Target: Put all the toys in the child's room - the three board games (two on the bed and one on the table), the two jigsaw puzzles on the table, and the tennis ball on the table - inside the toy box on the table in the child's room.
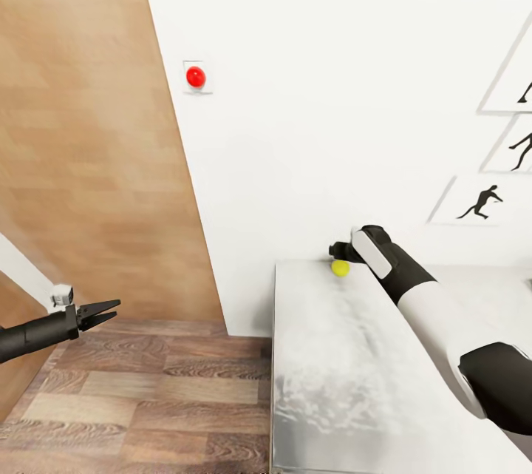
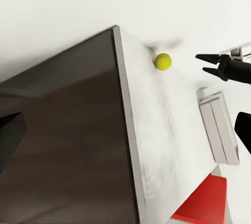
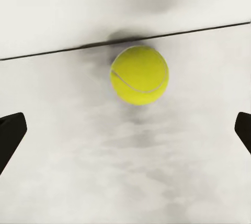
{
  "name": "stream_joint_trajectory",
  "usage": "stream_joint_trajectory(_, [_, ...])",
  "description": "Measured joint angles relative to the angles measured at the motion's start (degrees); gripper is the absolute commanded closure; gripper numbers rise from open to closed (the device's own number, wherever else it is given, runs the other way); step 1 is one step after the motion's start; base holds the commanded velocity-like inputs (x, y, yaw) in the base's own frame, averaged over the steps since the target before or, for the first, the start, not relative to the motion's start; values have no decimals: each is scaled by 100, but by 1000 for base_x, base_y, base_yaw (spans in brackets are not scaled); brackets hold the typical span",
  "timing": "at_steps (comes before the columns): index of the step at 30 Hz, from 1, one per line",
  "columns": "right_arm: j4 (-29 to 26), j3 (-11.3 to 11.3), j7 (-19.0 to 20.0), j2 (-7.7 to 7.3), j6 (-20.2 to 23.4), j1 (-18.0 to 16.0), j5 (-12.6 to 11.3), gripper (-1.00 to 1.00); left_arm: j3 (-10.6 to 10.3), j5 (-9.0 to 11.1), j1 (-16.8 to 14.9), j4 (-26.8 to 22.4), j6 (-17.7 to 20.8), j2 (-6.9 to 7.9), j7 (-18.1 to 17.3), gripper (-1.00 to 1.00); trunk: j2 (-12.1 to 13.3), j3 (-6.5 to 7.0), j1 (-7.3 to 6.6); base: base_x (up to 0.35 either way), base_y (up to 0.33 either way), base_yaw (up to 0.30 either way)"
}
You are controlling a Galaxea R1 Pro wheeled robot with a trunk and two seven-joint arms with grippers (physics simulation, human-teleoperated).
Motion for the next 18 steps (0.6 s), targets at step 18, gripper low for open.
stream_joint_trajectory(18, [0, 21, 40, -65, -8, -6, 4, -100, 0, 0, 0, -1, -1, -2, 2, -100, 0, -170, 0, 0, 0, 0])
